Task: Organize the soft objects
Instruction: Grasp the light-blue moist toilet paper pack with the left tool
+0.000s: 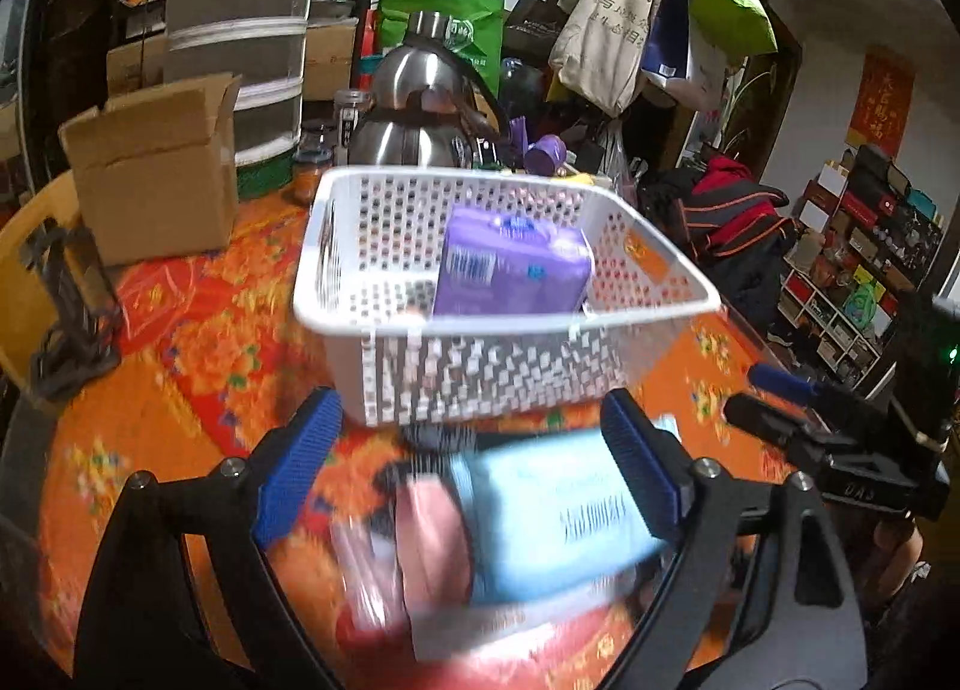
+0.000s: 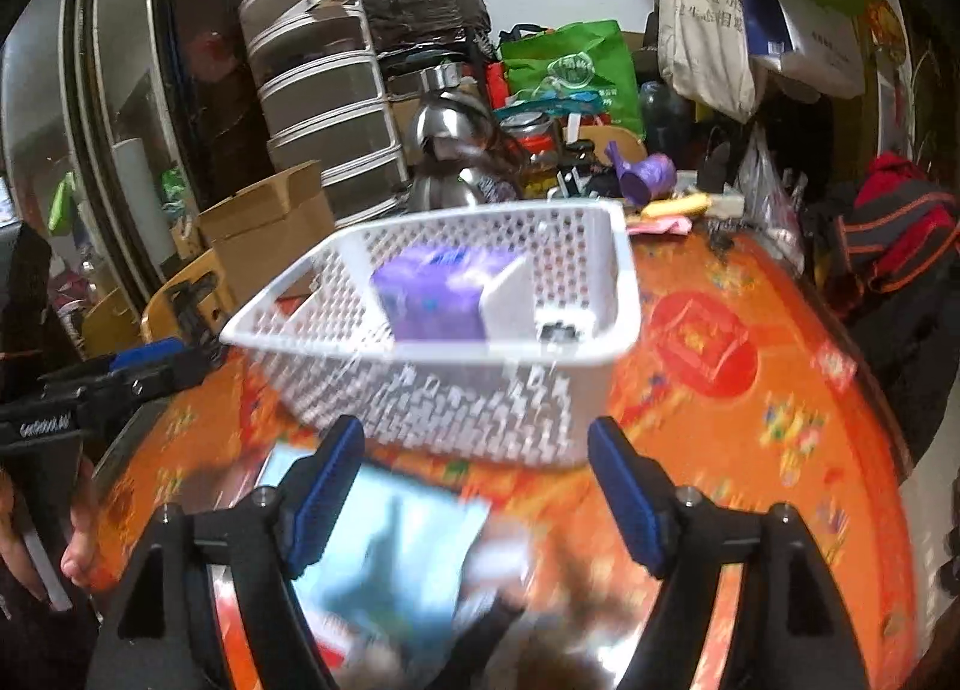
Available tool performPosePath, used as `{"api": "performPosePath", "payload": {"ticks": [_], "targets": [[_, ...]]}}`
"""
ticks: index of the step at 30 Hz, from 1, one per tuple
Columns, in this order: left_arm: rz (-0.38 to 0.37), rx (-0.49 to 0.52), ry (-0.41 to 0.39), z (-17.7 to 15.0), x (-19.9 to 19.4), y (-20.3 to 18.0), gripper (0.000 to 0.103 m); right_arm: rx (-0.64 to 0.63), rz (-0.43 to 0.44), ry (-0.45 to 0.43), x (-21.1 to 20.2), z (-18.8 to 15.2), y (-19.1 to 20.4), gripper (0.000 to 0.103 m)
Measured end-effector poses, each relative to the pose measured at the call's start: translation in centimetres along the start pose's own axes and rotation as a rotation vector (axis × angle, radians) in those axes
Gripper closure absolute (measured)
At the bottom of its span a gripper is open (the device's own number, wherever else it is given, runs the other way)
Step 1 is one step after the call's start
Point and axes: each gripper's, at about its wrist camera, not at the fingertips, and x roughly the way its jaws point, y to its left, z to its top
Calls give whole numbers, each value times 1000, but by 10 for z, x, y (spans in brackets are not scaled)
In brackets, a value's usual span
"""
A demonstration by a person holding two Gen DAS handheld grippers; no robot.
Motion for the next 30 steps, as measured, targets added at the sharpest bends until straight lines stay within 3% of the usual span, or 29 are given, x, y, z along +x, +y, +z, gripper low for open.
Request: {"api": "performPosePath", "payload": {"ticks": [7, 12, 19, 30], "targets": [[-26, -49, 51, -67, -3, 4, 16, 57, 67, 89, 2, -62, -1, 26], [-41, -50, 90, -90, 10, 3, 16, 15, 80, 90, 2, -70, 8, 26], [-45, -6, 102, -95, 18, -10, 17, -12, 100, 126, 19, -67, 18, 36], [-117, 0, 148, -93, 41, -16, 41, -55, 122, 153, 36, -64, 30, 52]]}}
